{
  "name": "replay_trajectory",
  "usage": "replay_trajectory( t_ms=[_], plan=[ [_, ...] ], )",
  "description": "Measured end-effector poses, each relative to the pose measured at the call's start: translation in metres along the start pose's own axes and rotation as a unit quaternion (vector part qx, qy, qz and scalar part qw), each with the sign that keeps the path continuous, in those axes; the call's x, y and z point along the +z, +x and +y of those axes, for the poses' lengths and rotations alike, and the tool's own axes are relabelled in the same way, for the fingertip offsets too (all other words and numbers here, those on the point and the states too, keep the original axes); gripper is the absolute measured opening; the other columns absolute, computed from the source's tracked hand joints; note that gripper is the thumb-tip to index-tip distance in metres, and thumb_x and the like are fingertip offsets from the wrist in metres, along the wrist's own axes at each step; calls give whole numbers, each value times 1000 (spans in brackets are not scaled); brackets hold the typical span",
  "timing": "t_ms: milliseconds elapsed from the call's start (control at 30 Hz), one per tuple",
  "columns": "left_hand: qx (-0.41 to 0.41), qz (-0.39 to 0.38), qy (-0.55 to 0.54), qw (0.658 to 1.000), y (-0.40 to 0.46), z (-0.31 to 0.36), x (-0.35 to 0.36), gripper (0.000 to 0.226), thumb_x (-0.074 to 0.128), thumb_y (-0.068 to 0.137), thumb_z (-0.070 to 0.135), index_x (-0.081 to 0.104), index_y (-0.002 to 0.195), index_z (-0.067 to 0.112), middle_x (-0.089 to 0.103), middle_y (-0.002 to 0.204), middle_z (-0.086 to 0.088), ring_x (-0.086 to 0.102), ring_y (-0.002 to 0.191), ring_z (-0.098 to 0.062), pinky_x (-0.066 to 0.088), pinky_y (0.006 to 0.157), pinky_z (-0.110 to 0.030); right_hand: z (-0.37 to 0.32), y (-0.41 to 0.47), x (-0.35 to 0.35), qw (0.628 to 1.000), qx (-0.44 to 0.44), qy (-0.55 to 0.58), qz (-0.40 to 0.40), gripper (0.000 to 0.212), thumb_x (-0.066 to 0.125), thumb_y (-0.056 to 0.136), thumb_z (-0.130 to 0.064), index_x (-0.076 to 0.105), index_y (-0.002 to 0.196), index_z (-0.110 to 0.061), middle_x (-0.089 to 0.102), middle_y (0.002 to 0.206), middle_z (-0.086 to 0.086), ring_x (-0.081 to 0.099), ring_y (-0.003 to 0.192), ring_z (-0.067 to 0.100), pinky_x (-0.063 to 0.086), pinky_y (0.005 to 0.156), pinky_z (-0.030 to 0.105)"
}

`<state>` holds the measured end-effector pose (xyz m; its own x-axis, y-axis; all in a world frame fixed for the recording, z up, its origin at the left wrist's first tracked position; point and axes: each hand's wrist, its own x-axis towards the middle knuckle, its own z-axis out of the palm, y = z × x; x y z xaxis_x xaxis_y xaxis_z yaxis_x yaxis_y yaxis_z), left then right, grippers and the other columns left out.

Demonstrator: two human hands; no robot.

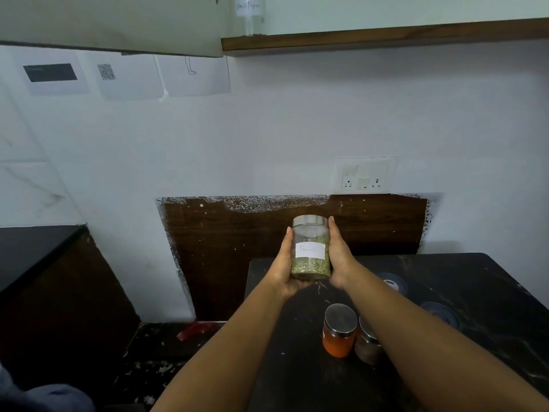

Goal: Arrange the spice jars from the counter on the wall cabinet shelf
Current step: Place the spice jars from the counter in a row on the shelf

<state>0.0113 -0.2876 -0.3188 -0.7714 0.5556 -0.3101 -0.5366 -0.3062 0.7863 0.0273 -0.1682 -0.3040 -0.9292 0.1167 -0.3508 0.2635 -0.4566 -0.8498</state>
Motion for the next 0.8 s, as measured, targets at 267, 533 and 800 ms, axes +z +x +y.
replay_trajectory(
  t_ms=[267, 533, 800],
  plan=[
    [18, 14, -1, 1000, 1, 14, 11, 72, 42, 86, 72, 64, 123, 16, 73, 108, -12, 68, 99, -25, 56, 78, -37, -13, 0, 9, 997, -25, 22, 67, 71, 32, 90, -73, 68, 117, -19, 74, 103, 16, 70, 97, 37, 52, 91, 57],
    [181, 34, 51, 981, 2, 80, 35, 60, 45, 90, 64, 66, 122, 18, 72, 113, -12, 68, 106, -27, 49, 99, -45, -59, -27, 51, 967, -201, -157, 24, 60, 66, 83, -52, 45, 131, -22, 64, 121, 4, 64, 105, 19, 56, 89, 39],
    [431, 56, 209, 876, -40, 247, 127, 57, 44, 91, 64, 72, 112, 20, 75, 105, -5, 70, 100, -23, 57, 87, -40, -216, -49, 108, 858, -446, -255, -9, 120, 96, 32, -44, 32, 133, -40, 55, 124, -3, 58, 115, 17, 57, 89, 41]
  ],
)
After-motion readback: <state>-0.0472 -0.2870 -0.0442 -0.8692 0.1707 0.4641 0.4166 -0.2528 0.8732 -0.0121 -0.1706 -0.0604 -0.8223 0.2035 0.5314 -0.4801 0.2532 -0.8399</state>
